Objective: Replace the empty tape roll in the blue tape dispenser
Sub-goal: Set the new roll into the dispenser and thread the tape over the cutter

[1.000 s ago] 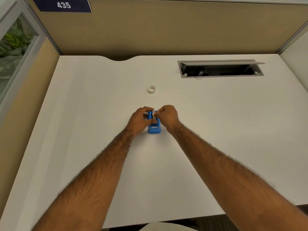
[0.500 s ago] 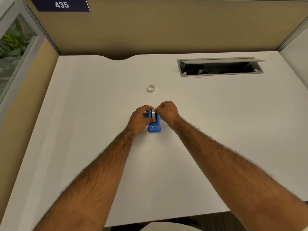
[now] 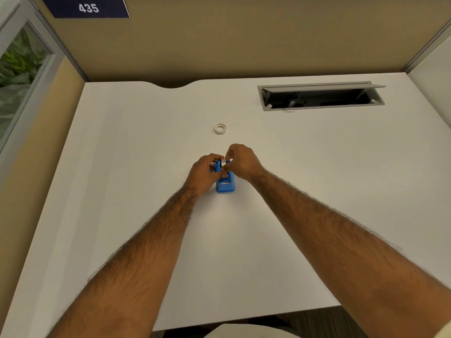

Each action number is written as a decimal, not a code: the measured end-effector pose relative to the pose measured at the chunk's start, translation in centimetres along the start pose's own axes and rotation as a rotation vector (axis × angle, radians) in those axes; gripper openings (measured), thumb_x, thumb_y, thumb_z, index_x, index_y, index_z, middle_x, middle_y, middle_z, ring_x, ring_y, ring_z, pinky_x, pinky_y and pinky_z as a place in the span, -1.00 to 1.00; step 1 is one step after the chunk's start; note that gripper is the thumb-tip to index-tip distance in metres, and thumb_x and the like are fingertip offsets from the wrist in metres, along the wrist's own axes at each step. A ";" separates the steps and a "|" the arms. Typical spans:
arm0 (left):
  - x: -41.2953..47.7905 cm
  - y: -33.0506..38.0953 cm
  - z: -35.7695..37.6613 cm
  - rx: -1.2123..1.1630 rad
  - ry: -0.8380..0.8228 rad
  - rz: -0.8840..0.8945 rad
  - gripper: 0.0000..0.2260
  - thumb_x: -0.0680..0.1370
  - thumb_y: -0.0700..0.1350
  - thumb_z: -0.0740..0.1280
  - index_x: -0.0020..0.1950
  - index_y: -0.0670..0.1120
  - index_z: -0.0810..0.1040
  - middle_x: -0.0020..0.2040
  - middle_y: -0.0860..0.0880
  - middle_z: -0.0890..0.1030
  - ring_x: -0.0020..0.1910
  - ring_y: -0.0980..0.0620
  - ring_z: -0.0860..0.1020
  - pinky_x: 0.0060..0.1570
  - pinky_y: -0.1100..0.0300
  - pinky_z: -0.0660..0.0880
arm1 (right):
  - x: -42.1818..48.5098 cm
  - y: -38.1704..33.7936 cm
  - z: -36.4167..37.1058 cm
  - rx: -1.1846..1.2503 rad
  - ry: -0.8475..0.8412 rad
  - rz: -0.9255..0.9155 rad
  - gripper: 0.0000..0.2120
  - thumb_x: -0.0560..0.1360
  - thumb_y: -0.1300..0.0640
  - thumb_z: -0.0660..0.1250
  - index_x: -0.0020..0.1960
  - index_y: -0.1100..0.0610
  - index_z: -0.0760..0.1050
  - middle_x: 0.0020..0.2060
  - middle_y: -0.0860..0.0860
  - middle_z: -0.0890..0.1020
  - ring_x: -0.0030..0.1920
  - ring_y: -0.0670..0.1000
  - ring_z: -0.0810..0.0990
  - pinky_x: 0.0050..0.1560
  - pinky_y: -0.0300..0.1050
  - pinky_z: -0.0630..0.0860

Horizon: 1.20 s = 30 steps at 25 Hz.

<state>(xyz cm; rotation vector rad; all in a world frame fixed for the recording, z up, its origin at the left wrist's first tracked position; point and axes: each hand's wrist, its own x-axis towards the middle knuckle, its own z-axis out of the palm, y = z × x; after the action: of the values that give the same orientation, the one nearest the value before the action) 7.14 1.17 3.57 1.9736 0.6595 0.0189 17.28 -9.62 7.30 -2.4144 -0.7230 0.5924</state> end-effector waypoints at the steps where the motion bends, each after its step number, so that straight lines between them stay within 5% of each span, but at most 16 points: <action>1: 0.0 0.1 0.0 0.000 0.002 -0.007 -0.54 0.43 -0.14 0.54 0.29 -0.06 0.53 0.24 -0.05 0.59 0.10 -0.01 0.59 0.12 0.17 0.50 | 0.0 -0.1 0.0 -0.008 0.003 -0.024 -0.72 0.31 0.24 0.51 -0.02 0.18 0.53 -0.04 0.08 0.61 -0.05 0.04 0.54 -0.09 -0.06 0.53; 10: 0.1 0.1 -0.1 0.043 -0.007 -0.011 -0.54 0.43 -0.12 0.54 0.30 -0.04 0.53 0.24 -0.04 0.58 0.10 0.00 0.59 0.11 0.17 0.47 | 0.4 0.1 -0.1 0.009 0.046 -0.089 -0.90 0.46 0.24 0.39 -0.05 0.21 0.66 -0.06 0.08 0.68 -0.03 0.06 0.61 -0.04 -0.08 0.55; 18: 0.3 -0.2 -0.3 0.000 -0.021 0.002 -0.64 0.46 -0.10 0.52 0.22 0.05 0.55 0.20 -0.01 0.58 0.07 0.03 0.58 0.08 0.20 0.44 | -0.3 0.7 -0.5 -0.100 -0.029 -0.176 -0.78 0.45 0.19 0.42 0.09 0.16 0.64 0.07 0.06 0.65 0.06 0.05 0.58 0.06 -0.08 0.53; 30: 0.0 0.3 0.2 0.077 -0.008 0.011 -0.60 0.47 -0.09 0.50 0.29 -0.06 0.54 0.23 -0.06 0.58 0.16 -0.06 0.57 0.23 0.06 0.48 | -0.8 0.8 0.3 -0.204 0.127 -0.191 -0.80 0.55 0.19 0.27 0.01 0.15 0.67 -0.09 0.06 0.69 -0.09 0.08 0.61 -0.01 0.04 0.58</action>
<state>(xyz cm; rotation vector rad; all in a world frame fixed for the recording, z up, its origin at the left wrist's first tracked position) 7.31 0.91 3.75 2.0501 0.6526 -0.0083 16.77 -10.50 6.78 -2.5013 -0.9873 0.2984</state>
